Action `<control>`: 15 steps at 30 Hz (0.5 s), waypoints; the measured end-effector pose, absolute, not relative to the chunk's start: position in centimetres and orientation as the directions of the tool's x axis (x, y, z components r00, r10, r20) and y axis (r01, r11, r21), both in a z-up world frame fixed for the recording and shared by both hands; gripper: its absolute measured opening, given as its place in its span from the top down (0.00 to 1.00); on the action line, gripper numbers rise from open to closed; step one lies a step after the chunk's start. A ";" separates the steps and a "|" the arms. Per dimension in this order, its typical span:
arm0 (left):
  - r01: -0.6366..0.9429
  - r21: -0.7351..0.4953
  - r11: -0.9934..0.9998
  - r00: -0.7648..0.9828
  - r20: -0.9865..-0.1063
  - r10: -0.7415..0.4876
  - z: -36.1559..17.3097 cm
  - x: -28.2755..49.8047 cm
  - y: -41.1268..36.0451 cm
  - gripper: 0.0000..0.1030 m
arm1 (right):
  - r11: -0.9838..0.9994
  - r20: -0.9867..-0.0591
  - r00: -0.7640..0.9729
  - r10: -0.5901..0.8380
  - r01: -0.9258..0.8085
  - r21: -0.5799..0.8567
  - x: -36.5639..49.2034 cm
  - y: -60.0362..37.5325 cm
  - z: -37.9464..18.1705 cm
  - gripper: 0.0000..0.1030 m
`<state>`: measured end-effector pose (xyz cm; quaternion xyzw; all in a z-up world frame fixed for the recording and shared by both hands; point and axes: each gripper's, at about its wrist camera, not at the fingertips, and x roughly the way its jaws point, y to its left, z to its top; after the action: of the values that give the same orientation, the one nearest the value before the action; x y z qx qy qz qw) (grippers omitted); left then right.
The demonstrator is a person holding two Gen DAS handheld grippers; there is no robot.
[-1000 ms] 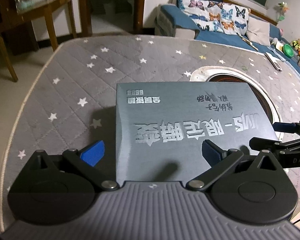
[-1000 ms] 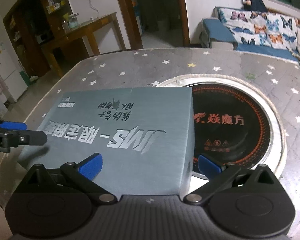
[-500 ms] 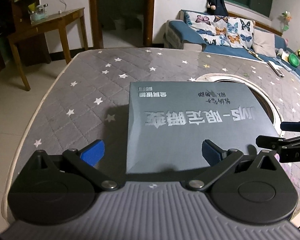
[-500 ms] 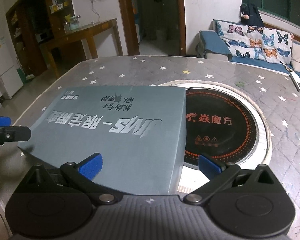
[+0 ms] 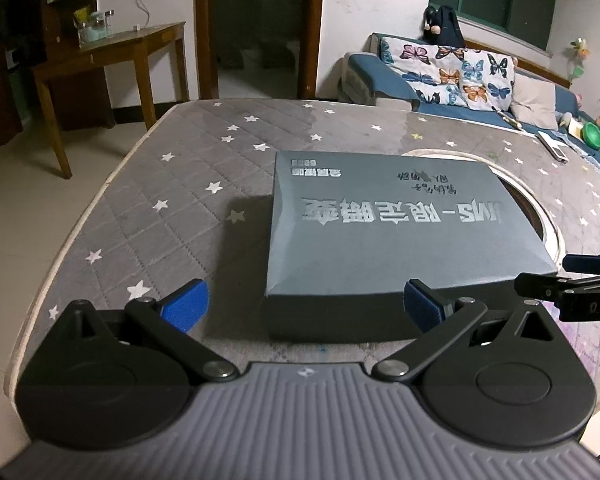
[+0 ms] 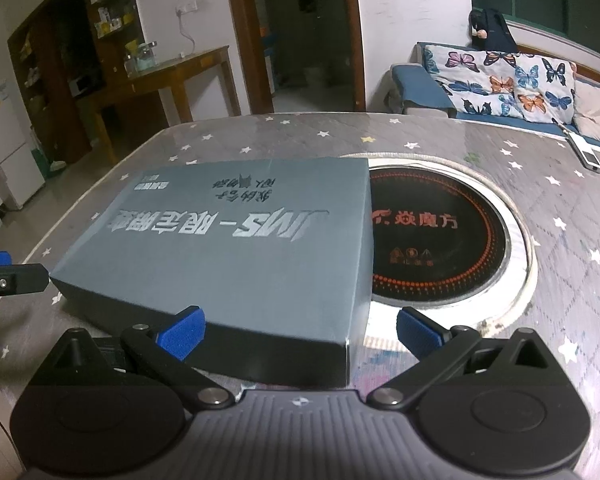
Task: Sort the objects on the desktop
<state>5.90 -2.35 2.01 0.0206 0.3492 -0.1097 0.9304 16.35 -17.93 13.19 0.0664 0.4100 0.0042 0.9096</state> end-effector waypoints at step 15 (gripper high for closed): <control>0.200 -0.021 0.980 0.726 -0.668 -0.163 0.6 3.8 -2.5 0.00 | 0.989 -0.731 0.681 0.048 0.069 0.129 13.5 -17.5 12.7 0.00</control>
<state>3.79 -2.54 0.64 0.0261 0.3568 -0.0977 0.9287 13.45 -17.51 12.75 0.0733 0.3996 -0.0059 0.9137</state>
